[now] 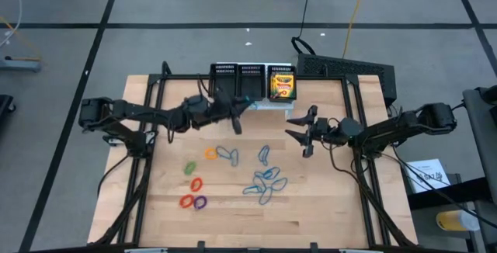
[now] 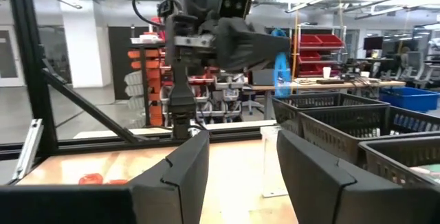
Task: Pick & Place Office Desk Supplies
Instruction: Put the blue rubber band into the middle black bin
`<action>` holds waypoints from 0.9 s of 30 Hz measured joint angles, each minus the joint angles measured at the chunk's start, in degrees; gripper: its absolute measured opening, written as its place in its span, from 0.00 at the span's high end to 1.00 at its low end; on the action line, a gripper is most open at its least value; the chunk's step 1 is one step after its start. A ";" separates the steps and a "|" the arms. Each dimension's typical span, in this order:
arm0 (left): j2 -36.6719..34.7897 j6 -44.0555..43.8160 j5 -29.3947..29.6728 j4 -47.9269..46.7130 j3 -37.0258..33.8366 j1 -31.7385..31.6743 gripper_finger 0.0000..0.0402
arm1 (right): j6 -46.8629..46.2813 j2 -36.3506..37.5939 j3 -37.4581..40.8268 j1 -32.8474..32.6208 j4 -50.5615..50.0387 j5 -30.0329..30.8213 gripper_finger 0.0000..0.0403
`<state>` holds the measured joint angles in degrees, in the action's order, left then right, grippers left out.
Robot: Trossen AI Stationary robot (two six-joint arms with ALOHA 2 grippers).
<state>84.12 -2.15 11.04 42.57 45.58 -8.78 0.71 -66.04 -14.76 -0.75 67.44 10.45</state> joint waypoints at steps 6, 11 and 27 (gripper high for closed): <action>0.04 -3.73 -2.95 1.94 0.00 -5.64 0.98 | -0.04 0.00 0.00 0.00 0.00 0.05 0.60; 0.09 -3.99 -3.31 2.22 0.00 -8.75 0.99 | -0.03 0.00 0.00 0.00 0.00 0.07 0.60; 9.67 -2.89 -0.42 -3.41 7.41 -11.56 0.98 | -0.11 -0.02 0.00 0.02 -0.03 0.15 0.61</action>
<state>93.79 -5.04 10.62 39.16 52.99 -20.34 0.60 -66.07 -14.76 -0.73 67.41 10.60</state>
